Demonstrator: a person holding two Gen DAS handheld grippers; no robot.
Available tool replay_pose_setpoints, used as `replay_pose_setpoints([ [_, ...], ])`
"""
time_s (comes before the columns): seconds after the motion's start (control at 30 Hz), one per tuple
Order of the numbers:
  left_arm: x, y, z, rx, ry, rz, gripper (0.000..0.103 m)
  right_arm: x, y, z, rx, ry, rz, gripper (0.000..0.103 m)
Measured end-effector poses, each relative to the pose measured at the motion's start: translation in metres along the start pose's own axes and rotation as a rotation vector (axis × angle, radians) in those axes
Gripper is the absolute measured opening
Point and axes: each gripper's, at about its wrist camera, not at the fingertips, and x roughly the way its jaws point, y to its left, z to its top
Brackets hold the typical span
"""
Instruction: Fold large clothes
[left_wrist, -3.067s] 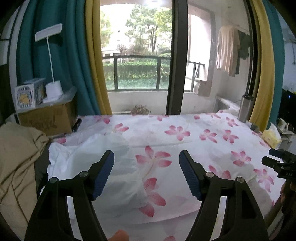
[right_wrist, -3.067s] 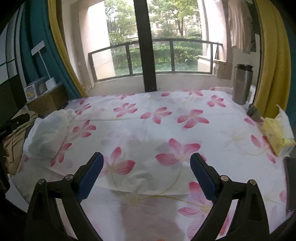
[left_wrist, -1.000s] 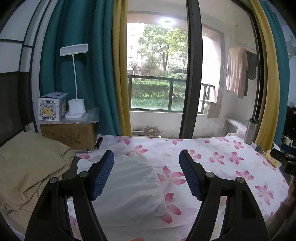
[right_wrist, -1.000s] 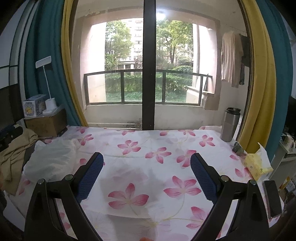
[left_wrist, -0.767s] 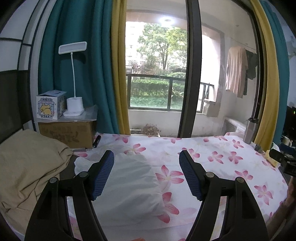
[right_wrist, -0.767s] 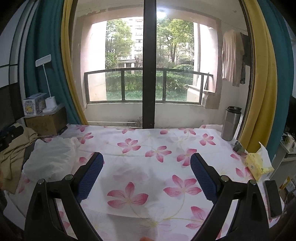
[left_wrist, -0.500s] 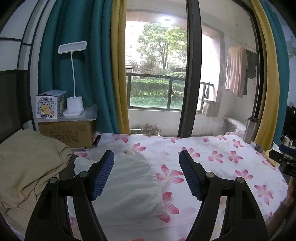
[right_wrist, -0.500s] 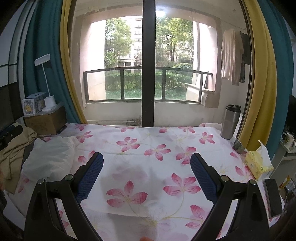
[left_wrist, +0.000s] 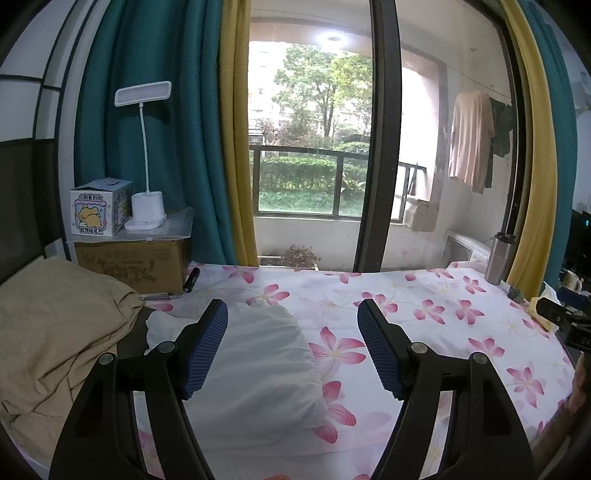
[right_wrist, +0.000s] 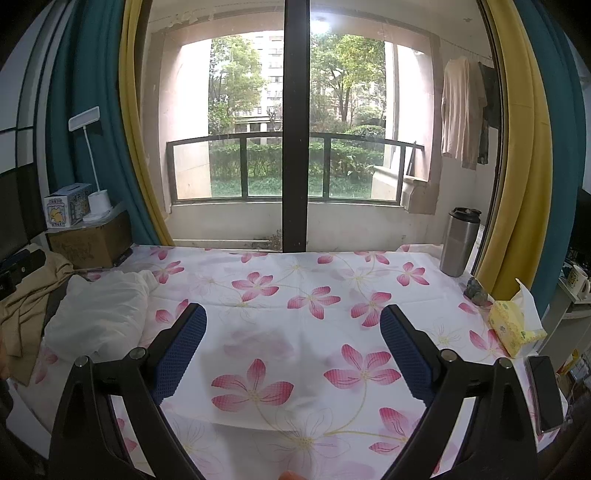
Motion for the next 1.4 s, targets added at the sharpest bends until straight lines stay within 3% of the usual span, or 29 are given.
replay_pose_setpoints([
  [1.4, 0.0051, -0.0051, 0.0044, 0.017, 0.01, -0.02, 0.076, 0.0014, -0.0004, -0.0055, 0.003, 0.01, 0.003, 0.094],
])
